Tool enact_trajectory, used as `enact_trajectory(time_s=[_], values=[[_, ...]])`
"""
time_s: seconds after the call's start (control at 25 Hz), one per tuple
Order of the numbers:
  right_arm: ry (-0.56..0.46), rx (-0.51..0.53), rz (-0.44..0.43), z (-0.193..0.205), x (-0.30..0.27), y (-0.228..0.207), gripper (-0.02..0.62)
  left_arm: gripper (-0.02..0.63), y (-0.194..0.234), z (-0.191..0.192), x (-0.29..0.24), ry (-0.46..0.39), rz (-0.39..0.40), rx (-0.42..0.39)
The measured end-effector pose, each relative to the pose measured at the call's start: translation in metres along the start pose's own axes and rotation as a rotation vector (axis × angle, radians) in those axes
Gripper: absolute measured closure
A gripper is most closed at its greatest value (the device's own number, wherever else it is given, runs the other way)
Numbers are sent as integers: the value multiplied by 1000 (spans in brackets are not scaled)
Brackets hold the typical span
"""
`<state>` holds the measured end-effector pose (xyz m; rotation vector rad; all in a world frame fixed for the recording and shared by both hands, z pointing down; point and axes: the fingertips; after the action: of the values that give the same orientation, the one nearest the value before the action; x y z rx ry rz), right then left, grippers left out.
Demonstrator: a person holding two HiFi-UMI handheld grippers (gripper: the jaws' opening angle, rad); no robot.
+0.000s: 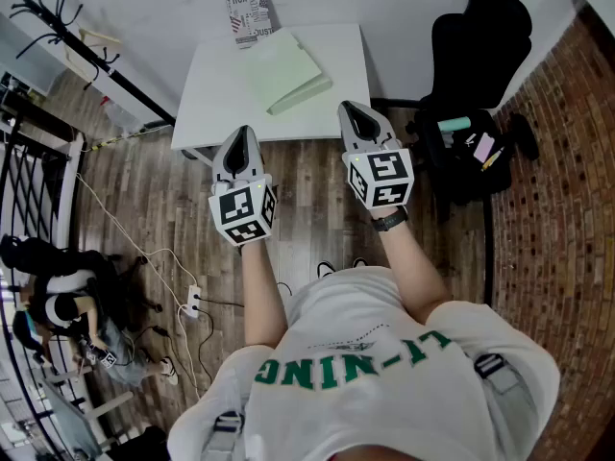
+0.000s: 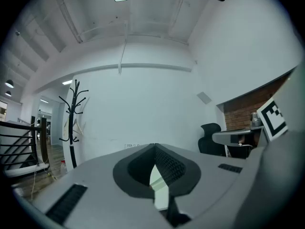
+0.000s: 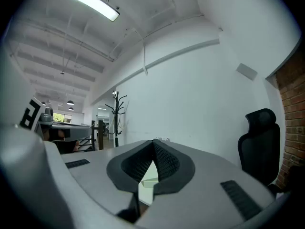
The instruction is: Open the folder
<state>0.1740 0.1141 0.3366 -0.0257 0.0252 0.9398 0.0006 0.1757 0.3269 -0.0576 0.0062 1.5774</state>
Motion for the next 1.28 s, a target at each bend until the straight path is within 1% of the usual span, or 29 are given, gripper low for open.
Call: enact_trajectory(time_s=[0.2, 0.36, 0.72, 0.88, 1.08, 1.28], values=[[-2, -16, 0, -3, -3, 3, 578, 592, 1, -3, -2, -14, 2, 26], [1, -51, -9, -2, -5, 1, 578, 592, -2, 2, -5, -4, 0, 19], [62, -26, -19, 7, -8, 18, 578, 591, 5, 6, 1, -15, 4, 1], [64, -23, -26, 7, -6, 34, 577, 591, 10, 8, 10, -29, 34, 3], [75, -8, -44, 15, 2, 60, 578, 591, 13, 13, 24, -52, 63, 31], [109, -13, -52, 33, -4, 67, 577, 592, 17, 28, 13, -15, 89, 38]])
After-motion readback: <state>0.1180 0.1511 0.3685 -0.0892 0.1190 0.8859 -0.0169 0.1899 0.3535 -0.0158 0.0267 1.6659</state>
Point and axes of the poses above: the fingertips, and each gripper's own axes: x backward along the fingers, y to its left, z out of its underside, and after that the axes turned 2 degrees about x, right-handed
